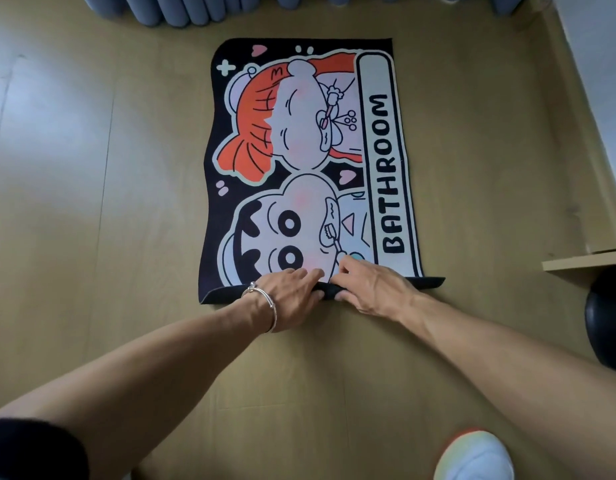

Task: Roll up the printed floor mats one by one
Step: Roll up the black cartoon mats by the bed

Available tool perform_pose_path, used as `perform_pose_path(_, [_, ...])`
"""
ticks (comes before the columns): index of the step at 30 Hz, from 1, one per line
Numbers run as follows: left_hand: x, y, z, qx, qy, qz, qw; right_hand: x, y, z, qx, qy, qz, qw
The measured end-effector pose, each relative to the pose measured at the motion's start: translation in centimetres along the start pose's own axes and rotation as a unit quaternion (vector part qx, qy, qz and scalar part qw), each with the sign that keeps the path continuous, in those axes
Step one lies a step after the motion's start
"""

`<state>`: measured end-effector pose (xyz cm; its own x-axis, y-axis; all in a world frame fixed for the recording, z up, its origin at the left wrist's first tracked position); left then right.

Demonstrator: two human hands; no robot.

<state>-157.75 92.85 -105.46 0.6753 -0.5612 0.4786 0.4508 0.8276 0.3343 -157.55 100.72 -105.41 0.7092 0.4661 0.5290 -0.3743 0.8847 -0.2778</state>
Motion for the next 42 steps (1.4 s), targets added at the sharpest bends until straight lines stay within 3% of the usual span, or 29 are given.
perform_pose_path(6, [-0.3,0.3,0.2,-0.126,0.033,-0.022,0.991,0.1,0.0,0.7,0.012,0.031,-0.031,0.999])
perform_pose_path(15, [-0.4,0.1,1.8,-0.079,0.081,0.04,0.993,0.1,0.8,1.2,0.042,0.036,-0.128,0.99])
perform_pose_path(23, [0.2,0.5,1.2,-0.136,0.021,-0.042,0.99,0.1,-0.4,-0.8,-0.006,-0.061,-0.121,0.991])
perform_pose_path(29, [-0.7,0.6,1.1,-0.248,-0.037,-0.008,0.968,-0.3,-0.3,-0.5,0.025,-0.06,-0.135,0.989])
perform_pose_path(36, [-1.1,1.0,0.5,-0.24,-0.033,0.019,0.97,-0.2,0.6,-1.1,0.005,-0.09,-0.155,0.984])
perform_pose_path(42, [-0.7,-0.5,-0.3,-0.16,-0.082,0.063,0.982,-0.2,-1.2,0.0,0.039,0.021,-0.096,0.994])
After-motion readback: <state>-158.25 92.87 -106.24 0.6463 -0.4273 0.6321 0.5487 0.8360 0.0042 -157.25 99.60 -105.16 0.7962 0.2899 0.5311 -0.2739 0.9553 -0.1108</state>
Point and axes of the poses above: each hand's wrist, its own x-axis away from the middle knuckle, its own z-axis out of the back of the hand, y = z × x, the point moved 10 cm from there along -x, towards the middle knuckle, and after that the axes turned 4 degrees about y, right-handed, at the moved point
